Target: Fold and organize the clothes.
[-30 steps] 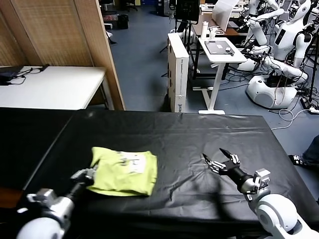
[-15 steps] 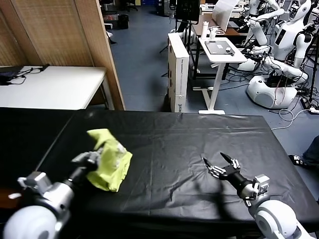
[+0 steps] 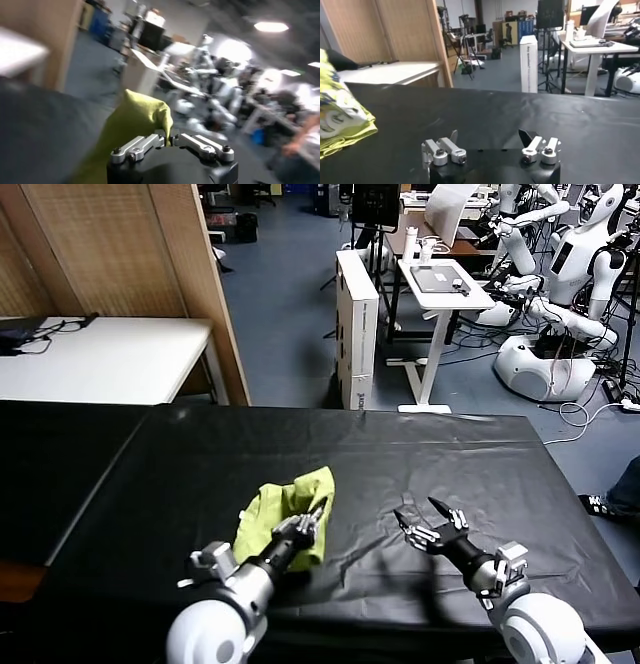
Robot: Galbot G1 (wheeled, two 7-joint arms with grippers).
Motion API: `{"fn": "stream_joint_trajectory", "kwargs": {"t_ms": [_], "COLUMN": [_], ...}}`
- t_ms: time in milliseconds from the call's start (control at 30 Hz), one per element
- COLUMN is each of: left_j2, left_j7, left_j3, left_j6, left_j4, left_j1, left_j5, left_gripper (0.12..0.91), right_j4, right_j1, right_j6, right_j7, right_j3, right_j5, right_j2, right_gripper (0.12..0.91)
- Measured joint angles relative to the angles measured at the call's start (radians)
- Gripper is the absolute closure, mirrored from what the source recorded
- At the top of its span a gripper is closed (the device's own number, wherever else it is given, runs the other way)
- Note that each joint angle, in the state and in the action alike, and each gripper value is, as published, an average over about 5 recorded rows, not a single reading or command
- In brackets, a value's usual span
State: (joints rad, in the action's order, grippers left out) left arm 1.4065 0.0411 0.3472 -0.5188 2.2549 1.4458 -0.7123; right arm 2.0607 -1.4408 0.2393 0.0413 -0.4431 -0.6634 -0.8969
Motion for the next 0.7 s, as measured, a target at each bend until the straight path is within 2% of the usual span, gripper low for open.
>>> {"fn": "stream_joint_trajectory", "kwargs": {"t_ms": [100,167,233,367,400,500,600,700], "left_j2": [0.032,0.040,0.042,0.043,0.043,0.040,0.026,0.000], "left_j7": [-0.004,-0.004,-0.004,-0.007,-0.009,-0.017,-0.021,-0.032], "left_j3": [-0.048,-0.066,-0.077,-0.090,-0.091,-0.086,-0.065,-0.030], "left_j6": [0.006,0.006,0.007,0.009,0.010,0.017,0.034,0.054], "left_j4": [-0.067,-0.100,-0.121,-0.138,-0.138,-0.132,-0.119,-0.101], "left_j1": [-0.029,-0.044,-0.053,-0.057,-0.057,-0.059,-0.063,-0.059], "left_j5": [0.016,0.023,0.026,0.028,0.029,0.040,0.053,0.064], "left_gripper": [0.842,0.813,0.708,0.429,0.353,0.197,0.134,0.125], "right_j4": [0.008,0.014,0.018,0.023,0.025,0.033,0.039,0.031], "right_j1": [-0.001,0.000,0.001,-0.005,-0.007,-0.009,-0.003,0.015], "right_j6": [0.001,0.004,0.007,0.014,0.018,0.039,0.073,0.093], "right_j7": [0.004,0.009,0.013,0.018,0.016,-0.002,-0.020,-0.022], "right_j3": [0.003,0.009,0.017,0.028,0.030,0.038,0.057,0.083], "right_j5": [-0.003,-0.007,-0.011,-0.030,-0.039,-0.075,-0.111,-0.126], "right_j2": [0.010,0.017,0.024,0.039,0.042,0.043,0.039,0.032], "right_gripper": [0.118,0.118,0.118,0.118,0.118,0.118,0.118,0.118]}}
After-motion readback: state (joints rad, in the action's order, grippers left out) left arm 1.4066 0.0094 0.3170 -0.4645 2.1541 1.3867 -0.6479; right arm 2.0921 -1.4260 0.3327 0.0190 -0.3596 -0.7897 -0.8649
